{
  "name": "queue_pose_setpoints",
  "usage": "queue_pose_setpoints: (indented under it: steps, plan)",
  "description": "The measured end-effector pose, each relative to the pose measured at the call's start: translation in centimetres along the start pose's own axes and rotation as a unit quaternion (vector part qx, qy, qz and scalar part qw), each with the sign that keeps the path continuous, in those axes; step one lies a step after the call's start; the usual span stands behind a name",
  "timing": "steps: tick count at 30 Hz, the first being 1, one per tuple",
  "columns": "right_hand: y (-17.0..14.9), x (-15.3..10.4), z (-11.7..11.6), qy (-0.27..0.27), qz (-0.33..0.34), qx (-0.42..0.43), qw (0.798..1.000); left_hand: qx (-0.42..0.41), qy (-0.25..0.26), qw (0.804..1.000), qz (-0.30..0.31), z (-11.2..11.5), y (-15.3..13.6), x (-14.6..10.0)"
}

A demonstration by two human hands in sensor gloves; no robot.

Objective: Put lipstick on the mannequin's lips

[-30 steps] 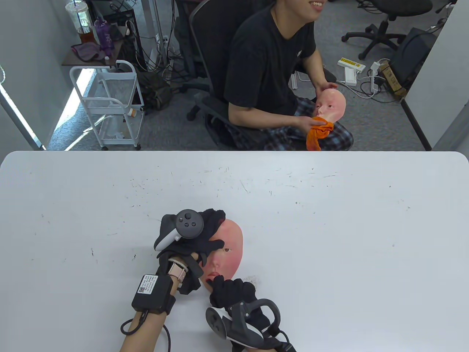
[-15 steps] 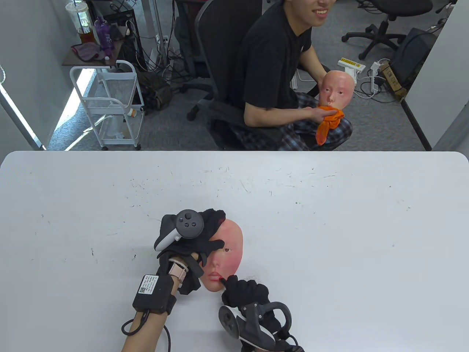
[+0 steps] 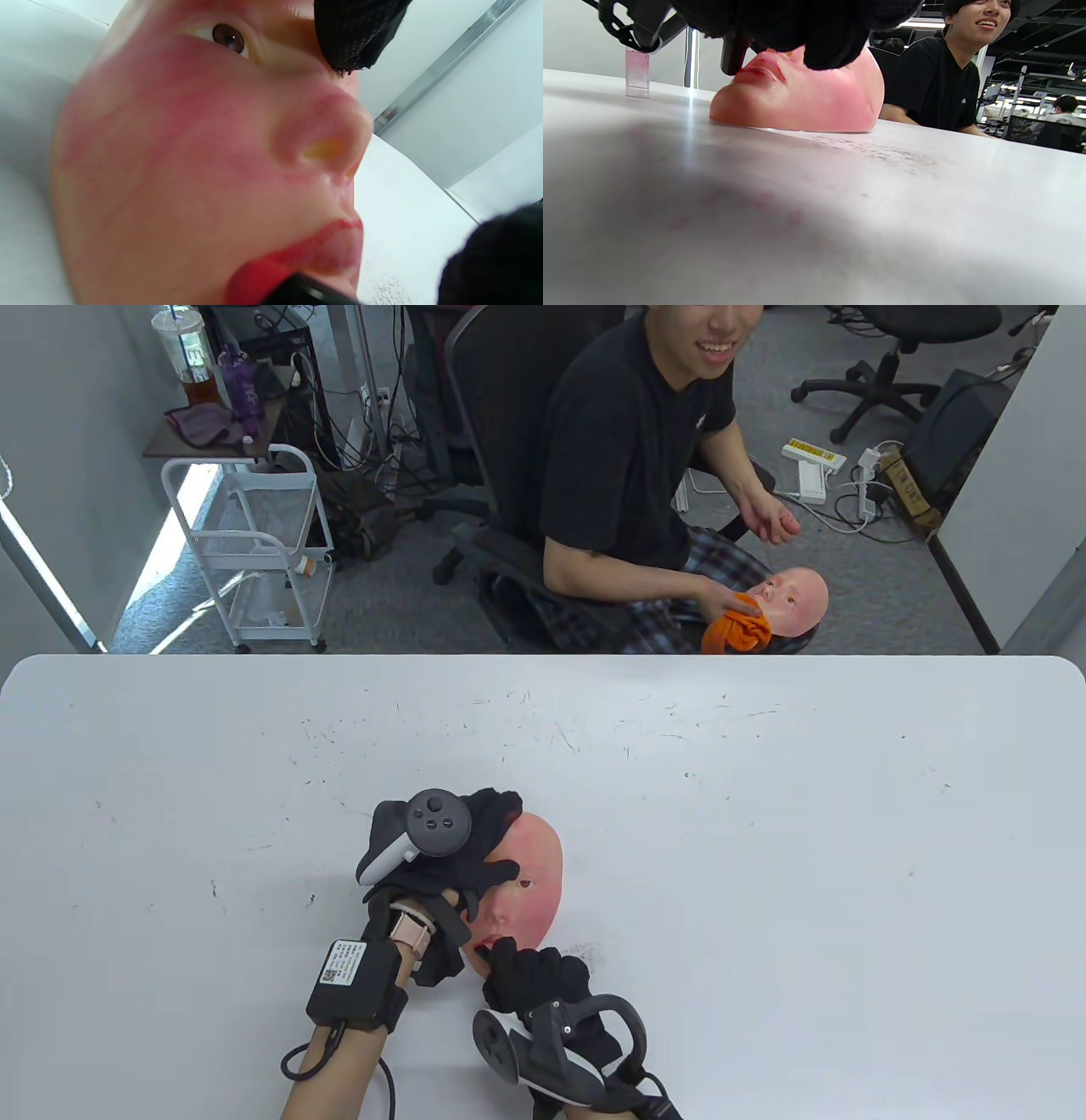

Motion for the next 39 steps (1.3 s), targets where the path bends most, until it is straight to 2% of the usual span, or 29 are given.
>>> queue_pose_setpoints:
  steps: [4,9,15,22,25,28,31,33,37,39]
  plan:
    - [-1.2,-0.6,0.5,-0.048,-0.023,0.013,0.998,0.000,0.000,1.000,0.000,0.0,0.0,0.0]
    - [-0.9,-0.7,0.5,-0.054,-0.024,0.000,0.998,0.001,-0.001,1.000,-0.001,0.0,0.0,0.0]
    - [0.2,0.0,0.0,-0.012,0.002,-0.025,1.000,-0.001,-0.001,1.000,0.000,0.0,-0.1,0.0]
    - [-1.1,-0.8,0.6,-0.065,-0.023,-0.015,0.998,0.001,-0.001,1.000,0.000,0.0,-0.1,0.0]
    - [-0.7,-0.7,0.7,-0.059,-0.013,-0.022,0.998,0.001,-0.001,1.000,-0.001,0.0,-0.1,0.0]
    - [0.4,0.0,0.2,-0.019,0.010,-0.044,0.999,0.001,-0.001,1.000,-0.002,0.0,-0.1,0.0]
    - [0.9,0.3,0.0,-0.005,0.017,-0.052,0.998,0.001,-0.001,1.000,-0.001,0.0,-0.1,0.0]
    - [0.5,0.2,0.1,-0.013,0.012,-0.039,0.999,0.000,-0.002,1.000,-0.001,0.1,-0.1,0.0]
    - [-0.2,-0.4,0.8,-0.066,-0.013,-0.046,0.997,0.003,-0.003,1.000,-0.002,0.1,-0.1,0.1]
    - [0.2,-0.3,0.7,-0.063,-0.010,-0.059,0.996,0.007,-0.005,1.000,-0.002,0.1,-0.1,0.1]
Point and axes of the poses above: the tracker on the back of each hand, its own y axis roughly to the thumb side, its own x axis roughly from the wrist to the fingertips, z = x × y, the point moved 3 cm from there along x, roughly from the wrist to the fingertips, and after that the axes turned 4 degrees about -x, right-handed, at the moved point
